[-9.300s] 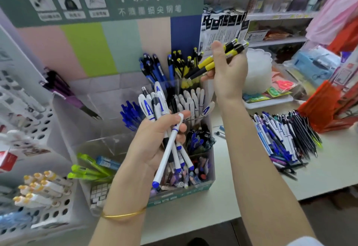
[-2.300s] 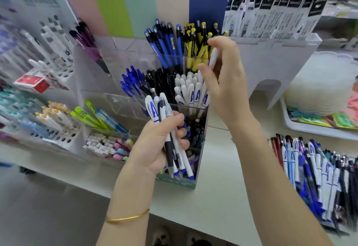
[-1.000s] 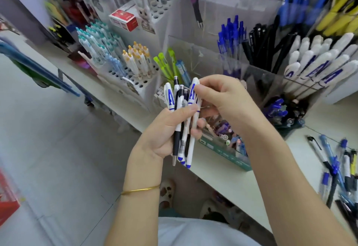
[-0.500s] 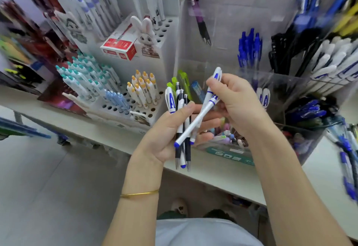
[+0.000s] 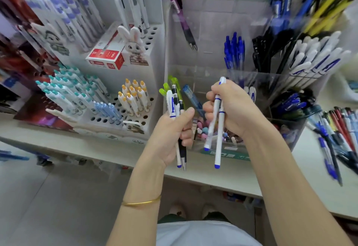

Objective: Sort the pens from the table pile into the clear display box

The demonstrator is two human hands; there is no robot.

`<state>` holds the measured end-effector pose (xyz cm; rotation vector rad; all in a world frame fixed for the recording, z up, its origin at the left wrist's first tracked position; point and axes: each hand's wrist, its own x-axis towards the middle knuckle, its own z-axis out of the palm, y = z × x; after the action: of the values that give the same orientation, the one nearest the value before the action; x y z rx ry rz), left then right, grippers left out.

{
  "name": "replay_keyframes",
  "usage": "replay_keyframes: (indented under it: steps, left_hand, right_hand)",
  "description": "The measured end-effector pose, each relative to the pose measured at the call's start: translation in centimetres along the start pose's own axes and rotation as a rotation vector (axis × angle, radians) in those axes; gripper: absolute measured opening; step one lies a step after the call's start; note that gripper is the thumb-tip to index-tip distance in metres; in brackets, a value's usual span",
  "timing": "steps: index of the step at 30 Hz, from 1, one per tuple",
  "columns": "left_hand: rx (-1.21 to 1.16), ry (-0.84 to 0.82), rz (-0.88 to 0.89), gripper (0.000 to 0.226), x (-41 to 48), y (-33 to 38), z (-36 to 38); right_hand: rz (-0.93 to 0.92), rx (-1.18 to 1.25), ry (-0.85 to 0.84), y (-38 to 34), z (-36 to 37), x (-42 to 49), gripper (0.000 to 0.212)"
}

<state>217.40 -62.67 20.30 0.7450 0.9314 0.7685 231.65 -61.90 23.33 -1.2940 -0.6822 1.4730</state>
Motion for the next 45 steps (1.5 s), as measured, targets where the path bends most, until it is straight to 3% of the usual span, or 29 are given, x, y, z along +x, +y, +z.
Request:
replay_keyframes:
  steps: [4, 8, 15, 19, 21, 26, 31, 36, 38, 40, 43, 45]
  left_hand:
    - [0.149, 0.006, 0.074, 0.017, 0.2, -0.2, 1.3]
    - [0.32, 0.008, 0.172, 0.029, 0.5, -0.4, 2.4]
    - [0.394, 0.038, 0.19, 0.028, 0.9, -0.8, 3.5]
    - [0.435, -0.024, 0.199, 0.027, 1.3, -1.2, 4.7]
    - [0.407, -0.033, 0.168, 0.03, 1.6, -1.4, 4.9]
    - [0.364, -0.083, 0.1, 0.037, 2.5, -1.6, 5.2]
    - [0.34, -0.248, 0.145, 0.017, 2.7, -1.2, 5.9]
    - [0.075, -0.4, 0.01, 0.016, 2.6, -1.2, 6.3]
    - [-0.022, -0.301, -0.064, 0.017, 3.2, -1.8, 6.2]
    - [-0.14, -0.257, -0.084, 0.016, 3.6, -2.2, 6.1]
    - [-0.175, -0.259, -0.079, 0.016, 4.0, -2.2, 6.0]
    - [-0.185, -0.268, -0.071, 0.028, 4.1, -2.1, 6.2]
  right_hand:
    - [-0.088, -0.258, -0.098, -0.1, 0.2, -0.9, 0.004]
    - [-0.351, -0.722, 0.003, 0.3, 1.0, -1.2, 0.039]
    - [-0.459, -0.873, 0.117, 0.1, -0.2, -1.0, 0.026]
    - [-0.455, -0.829, 0.141, 0.2, -0.8, -1.7, 0.035]
    - [-0.431, -0.808, 0.147, 0.1, -1.4, -1.8, 0.03]
    - [-0.241, -0.4, 0.005, -0.5, -3.4, -2.4, 0.008]
    - [-0.177, -0.216, -0.026, -0.7, -4.3, -2.9, 0.004]
    - [-0.159, -0.099, 0.042, -1.4, -6.2, -1.9, 0.009]
    - [-0.249, -0.073, 0.117, -2.1, -7.1, -1.7, 0.007]
    - [-0.483, -0.085, 0.226, -2.8, -7.8, -1.5, 0.01]
    - [-0.948, -0.352, 0.473, -4.0, -8.4, -1.0, 0.015]
    - [-1.117, -0.473, 0.547, -4.3, -8.1, -0.4, 0.011]
